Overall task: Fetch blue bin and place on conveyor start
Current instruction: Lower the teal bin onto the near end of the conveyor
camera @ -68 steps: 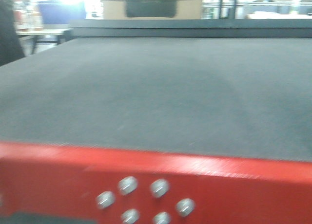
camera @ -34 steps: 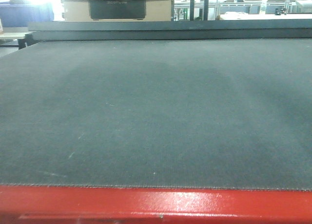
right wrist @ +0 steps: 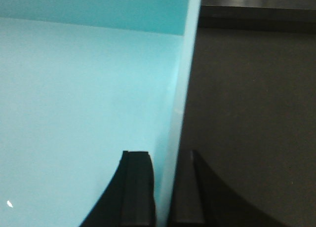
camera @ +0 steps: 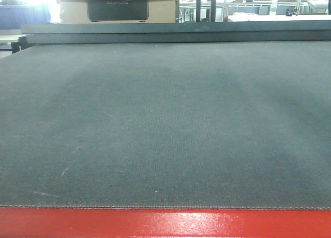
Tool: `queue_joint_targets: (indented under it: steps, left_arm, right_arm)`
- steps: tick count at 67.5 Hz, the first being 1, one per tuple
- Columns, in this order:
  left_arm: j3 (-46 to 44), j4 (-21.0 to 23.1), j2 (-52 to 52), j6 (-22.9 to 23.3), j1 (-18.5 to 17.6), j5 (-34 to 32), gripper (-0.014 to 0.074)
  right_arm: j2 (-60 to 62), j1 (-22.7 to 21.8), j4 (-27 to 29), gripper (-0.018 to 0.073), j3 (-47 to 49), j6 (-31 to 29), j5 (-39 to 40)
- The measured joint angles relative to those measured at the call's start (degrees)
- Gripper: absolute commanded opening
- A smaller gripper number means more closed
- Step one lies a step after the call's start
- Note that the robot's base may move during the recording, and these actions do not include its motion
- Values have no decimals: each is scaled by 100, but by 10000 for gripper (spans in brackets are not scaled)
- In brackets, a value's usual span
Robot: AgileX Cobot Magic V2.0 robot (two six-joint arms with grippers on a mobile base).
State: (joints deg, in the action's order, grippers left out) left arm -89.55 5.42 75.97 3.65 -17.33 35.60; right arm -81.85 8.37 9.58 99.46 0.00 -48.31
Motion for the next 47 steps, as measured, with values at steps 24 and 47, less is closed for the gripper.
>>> queue_joint_targets:
  steps: [24,47]
  left_arm:
    - [0,0,0,0,0,0,-111]
    - [0,0,0,0,0,0,-111]
  right_arm:
    - [0,0,0,-151,0,0,0]
    - [0,0,0,-151,0,0,0]
